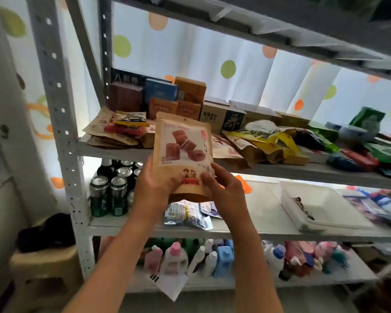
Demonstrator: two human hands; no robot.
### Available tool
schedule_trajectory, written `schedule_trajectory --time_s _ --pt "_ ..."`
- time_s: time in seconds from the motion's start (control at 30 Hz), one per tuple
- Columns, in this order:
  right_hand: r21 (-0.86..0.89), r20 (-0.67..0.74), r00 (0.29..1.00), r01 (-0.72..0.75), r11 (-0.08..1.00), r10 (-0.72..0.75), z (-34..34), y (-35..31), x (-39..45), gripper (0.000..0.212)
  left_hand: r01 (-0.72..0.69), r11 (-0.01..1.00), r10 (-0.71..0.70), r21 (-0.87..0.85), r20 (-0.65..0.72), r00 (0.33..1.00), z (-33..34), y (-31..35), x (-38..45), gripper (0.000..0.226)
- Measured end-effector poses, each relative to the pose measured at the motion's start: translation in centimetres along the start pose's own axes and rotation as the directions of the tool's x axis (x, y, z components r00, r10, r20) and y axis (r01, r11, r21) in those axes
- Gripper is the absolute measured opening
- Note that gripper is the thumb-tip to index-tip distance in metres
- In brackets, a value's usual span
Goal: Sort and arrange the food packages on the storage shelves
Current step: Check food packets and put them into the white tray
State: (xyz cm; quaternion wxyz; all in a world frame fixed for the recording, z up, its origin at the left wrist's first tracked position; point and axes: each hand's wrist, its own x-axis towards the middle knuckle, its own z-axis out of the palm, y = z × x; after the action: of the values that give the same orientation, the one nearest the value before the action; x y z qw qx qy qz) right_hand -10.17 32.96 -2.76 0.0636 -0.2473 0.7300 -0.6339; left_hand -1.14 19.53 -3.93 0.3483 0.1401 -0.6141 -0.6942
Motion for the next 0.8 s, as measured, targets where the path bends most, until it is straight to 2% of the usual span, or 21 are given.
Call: schedule_trajectory --time_s 0.1,0.2,0.33,0.43,0.57,0.7,0.8 --pt "-0.234 -0.04 0.996 0.068 0.97 -0.08 -1.0 -0.9 3.1 0.04 -0.01 0.999 0.012 0.034 -0.063 0.998 0.7 0.9 3.4 0.05" --pt "-0.519 -0.042 0.985 0.12 0.846 -0.166 -2.0 -0.7 5.9 0.05 -0.025 0.992 0.037 0.127 -0.091 0.995 1.2 1.2 6.2 0.054" --pt "-0.649 0.034 0.98 0.171 0.741 -0.197 -3.3 0.2 9.4 0.068 -0.027 0.954 0.063 0.298 -0.114 0.992 1.8 0.8 10.1 0.058" --pt "-0.765 0.157 0.975 0.22 0.605 -0.157 -4.3 1.0 11.0 0.074 0.023 0.911 0.036 0.413 -0.135 0.99 2.5 0.2 12.3 0.061" --pt "-0.819 0.19 0.97 0.242 0.52 -0.152 -5.1 1.7 12.2 0.062 0.147 0.874 -0.079 0.464 -0.162 0.984 4.0 -0.3 14.4 0.073" --pt "-0.766 0.157 0.969 0.242 0.595 -0.193 -5.6 1.9 12.6 0.049 0.194 0.792 -0.116 0.579 -0.168 0.979 5.7 0.1 15.9 0.07" --pt "-0.755 0.167 0.964 0.259 0.602 -0.205 -5.5 2.4 12.8 0.046 0.133 0.716 -0.06 0.685 -0.129 0.99 6.4 0.5 16.8 0.066"
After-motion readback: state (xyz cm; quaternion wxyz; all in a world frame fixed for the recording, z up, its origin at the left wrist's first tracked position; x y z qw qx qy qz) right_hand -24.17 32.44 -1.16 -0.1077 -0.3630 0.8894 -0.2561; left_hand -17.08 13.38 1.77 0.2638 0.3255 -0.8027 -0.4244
